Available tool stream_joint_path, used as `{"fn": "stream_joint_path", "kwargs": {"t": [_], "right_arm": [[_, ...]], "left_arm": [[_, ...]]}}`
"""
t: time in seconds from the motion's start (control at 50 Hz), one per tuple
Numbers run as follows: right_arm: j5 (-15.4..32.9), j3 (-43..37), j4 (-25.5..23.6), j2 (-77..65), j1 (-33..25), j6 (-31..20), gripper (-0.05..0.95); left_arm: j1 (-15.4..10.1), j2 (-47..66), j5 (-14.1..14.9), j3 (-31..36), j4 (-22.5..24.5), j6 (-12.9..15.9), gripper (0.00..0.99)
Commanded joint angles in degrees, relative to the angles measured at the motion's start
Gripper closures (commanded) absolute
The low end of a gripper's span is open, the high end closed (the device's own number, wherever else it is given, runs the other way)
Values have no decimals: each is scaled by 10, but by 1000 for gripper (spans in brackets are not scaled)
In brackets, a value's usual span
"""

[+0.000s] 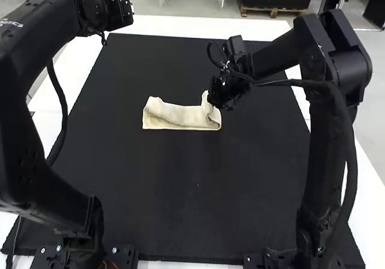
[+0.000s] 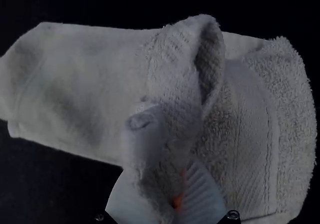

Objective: Fold the towel.

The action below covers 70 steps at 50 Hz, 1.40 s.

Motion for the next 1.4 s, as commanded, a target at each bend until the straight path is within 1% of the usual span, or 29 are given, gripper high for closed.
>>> {"fn": "stream_joint_path", "kwargs": {"t": [0.0,0.14,0.5,0.92,1.06,1.1,1.38], "right_arm": [[-9,23,3,6,14,5,925],[-11,34,3,15,28,5,925],[-8,82,1,53,78,5,925],[-4,98,1,75,82,5,925],[-4,115,1,88,82,4,925],[-4,122,1,93,83,4,925],[-3,149,4,112,97,4,925]], "left_arm": [[6,-23,9,3,4,-10,26],[15,-36,9,0,-2,-10,26],[35,-71,21,-13,-2,-28,26],[37,-80,32,-13,-3,-35,26],[41,-86,32,-15,-7,-36,26],[42,-88,33,-15,-8,-40,26],[47,-94,42,-16,-11,-47,26]]}}
